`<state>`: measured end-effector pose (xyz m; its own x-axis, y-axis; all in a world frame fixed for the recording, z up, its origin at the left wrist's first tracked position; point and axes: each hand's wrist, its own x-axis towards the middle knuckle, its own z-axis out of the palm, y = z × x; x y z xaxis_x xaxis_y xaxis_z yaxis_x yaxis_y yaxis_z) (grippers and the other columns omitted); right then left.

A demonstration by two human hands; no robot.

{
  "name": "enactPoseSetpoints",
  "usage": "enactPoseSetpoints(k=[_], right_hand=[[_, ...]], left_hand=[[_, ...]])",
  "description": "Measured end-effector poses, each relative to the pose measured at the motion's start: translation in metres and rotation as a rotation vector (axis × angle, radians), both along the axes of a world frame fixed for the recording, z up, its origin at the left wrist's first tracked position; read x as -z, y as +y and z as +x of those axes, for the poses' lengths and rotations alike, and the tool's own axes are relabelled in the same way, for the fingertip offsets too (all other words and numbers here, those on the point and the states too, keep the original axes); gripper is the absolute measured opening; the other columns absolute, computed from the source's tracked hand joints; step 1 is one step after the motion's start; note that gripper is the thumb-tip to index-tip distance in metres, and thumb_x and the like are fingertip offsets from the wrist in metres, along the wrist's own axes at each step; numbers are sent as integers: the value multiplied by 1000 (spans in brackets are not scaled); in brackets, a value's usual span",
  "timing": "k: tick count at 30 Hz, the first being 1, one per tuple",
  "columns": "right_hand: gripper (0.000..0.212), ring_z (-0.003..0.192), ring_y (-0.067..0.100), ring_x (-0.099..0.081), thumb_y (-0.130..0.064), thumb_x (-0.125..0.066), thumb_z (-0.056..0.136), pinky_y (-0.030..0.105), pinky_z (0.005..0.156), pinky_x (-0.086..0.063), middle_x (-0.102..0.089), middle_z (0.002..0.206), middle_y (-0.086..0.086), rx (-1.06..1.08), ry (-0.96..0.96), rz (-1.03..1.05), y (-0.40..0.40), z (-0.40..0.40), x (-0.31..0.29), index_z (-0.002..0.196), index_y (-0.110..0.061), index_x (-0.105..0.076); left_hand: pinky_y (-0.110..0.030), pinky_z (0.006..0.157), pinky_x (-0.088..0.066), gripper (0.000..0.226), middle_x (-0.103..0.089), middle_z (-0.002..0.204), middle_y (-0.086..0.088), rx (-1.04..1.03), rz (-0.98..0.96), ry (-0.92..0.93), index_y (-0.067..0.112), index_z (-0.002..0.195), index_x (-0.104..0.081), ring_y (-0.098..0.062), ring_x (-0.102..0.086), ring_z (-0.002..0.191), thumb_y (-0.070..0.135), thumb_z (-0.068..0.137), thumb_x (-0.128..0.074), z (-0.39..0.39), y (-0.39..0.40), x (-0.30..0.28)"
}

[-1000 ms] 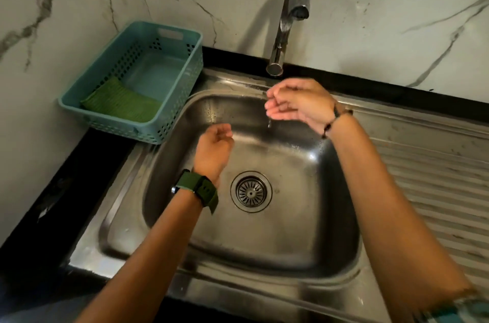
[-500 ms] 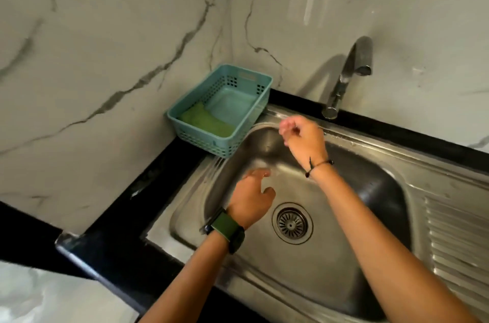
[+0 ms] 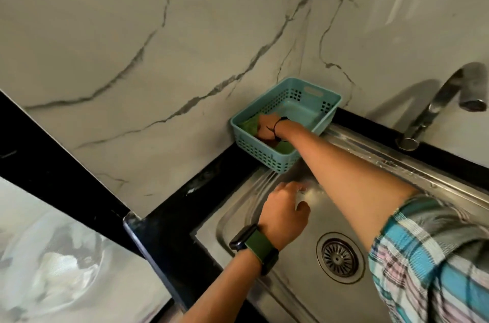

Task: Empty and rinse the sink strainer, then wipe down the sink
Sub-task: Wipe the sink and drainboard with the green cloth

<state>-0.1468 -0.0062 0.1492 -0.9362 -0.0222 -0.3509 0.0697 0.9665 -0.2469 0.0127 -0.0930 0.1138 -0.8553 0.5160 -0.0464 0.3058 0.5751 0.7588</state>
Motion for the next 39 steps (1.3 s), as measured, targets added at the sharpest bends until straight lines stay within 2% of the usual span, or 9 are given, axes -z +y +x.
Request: enactPoseSetpoints(k=[3, 6, 10, 18, 23, 28, 31, 35, 39], right_hand=[[21, 90, 31, -57, -11, -46, 90, 36, 75, -44, -59, 103, 20, 0, -60, 24, 1, -10, 13, 103, 0, -58], [19, 90, 31, -58, -1, -40, 90, 36, 79, -45, -59, 107, 26, 24, -82, 62, -2, -17, 23, 88, 2, -59], [38, 107, 31, -54, -13, -27, 98, 41, 98, -39, -50, 131, 25, 114, -82, -47, -7, -25, 30, 125, 4, -48], [44, 126, 35, -42, -20, -29, 99, 44, 105, -33, -37, 145, 20, 117, -52, -22, -13, -28, 31, 139, -2, -33], [35, 115, 35, -52, -12, -34, 96, 41, 97, -41, -53, 129, 25, 12, 57, 11, -7, -26, 32, 121, 6, -51], [16, 75, 28, -56, -15, -54, 82, 28, 58, -41, -59, 82, 19, -65, 257, 113, 20, -10, -4, 67, -10, -52], [25, 71, 23, -54, -11, -58, 78, 36, 60, -51, -50, 67, 9, 113, 353, -221, 45, 1, -23, 58, -15, -43], [26, 66, 19, -55, -2, -60, 78, 21, 50, -56, -48, 65, 5, 348, 497, -681, 65, 25, -50, 62, -15, -46], [30, 59, 18, -59, 2, -57, 80, 27, 55, -57, -53, 63, 7, 460, 587, -1041, 68, 56, -78, 58, -15, -46]], left_hand=[[-27, 90, -42, 40, -55, 126, -8, -17, 5, -9, 12, 123, -53, -23, -52, 114, 9, 83, -46, 1, -2, 7], [-27, 96, -41, 40, -53, 130, -6, -31, 5, -30, 14, 124, -51, -21, -50, 118, 10, 85, -46, 3, -3, 13], [-25, 96, -39, 39, -53, 131, -4, -61, 7, -49, 15, 123, -53, -19, -49, 119, 10, 85, -46, 4, -9, 16], [-27, 90, -41, 35, -57, 124, -6, -110, 9, -18, 15, 116, -56, -23, -54, 112, 8, 84, -46, 11, -21, 24], [-23, 90, -38, 35, -54, 127, -6, -82, -26, -7, 17, 119, -54, -22, -51, 115, 12, 86, -46, 19, -19, 16], [-24, 90, -40, 33, -56, 125, -5, -70, -14, 1, 16, 117, -56, -21, -52, 113, 13, 86, -47, 27, -29, 4], [-26, 92, -40, 32, -57, 124, -5, -69, 3, -2, 15, 116, -57, -22, -53, 113, 12, 85, -47, 32, -32, -1], [-25, 92, -41, 31, -57, 124, -6, -35, 29, 4, 15, 115, -57, -21, -54, 112, 11, 86, -47, 40, -33, -6], [-27, 94, -45, 30, -60, 121, -4, -11, 102, -10, 13, 113, -59, -19, -57, 109, 9, 86, -48, 42, -33, -14]])
